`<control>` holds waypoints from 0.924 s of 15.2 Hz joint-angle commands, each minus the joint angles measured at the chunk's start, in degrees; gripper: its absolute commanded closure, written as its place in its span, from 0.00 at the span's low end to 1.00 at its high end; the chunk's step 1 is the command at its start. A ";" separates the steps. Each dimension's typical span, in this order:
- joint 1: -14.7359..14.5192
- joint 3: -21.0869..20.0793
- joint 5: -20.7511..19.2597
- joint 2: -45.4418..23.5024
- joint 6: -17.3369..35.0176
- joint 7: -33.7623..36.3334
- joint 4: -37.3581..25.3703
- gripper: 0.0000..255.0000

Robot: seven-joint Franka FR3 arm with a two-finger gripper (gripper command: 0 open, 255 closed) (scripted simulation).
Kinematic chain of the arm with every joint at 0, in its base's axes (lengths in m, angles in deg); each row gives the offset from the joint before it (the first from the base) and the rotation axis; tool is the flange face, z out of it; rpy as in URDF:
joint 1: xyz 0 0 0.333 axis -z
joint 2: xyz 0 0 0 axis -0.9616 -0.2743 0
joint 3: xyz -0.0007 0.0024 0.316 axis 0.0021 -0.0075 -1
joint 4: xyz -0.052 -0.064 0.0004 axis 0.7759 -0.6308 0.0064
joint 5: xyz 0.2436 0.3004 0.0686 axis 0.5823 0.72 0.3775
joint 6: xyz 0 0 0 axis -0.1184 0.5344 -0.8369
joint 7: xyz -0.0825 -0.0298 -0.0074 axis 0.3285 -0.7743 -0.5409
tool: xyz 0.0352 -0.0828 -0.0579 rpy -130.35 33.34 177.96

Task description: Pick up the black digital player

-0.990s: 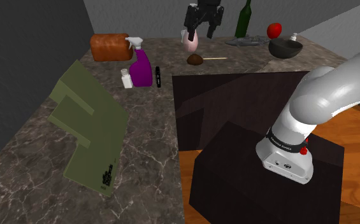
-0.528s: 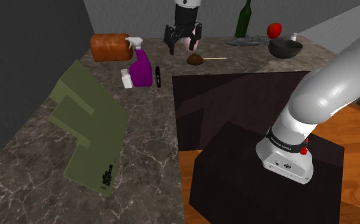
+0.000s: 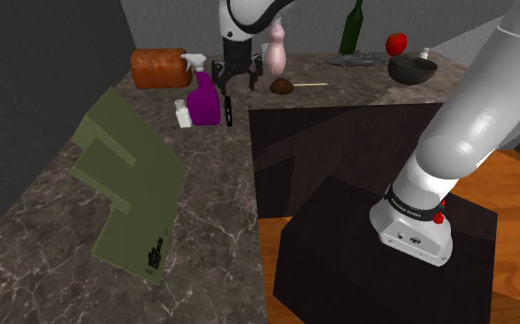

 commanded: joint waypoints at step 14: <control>-0.84 0.22 -6.89 -13.81 6.90 7.85 -4.98 1.00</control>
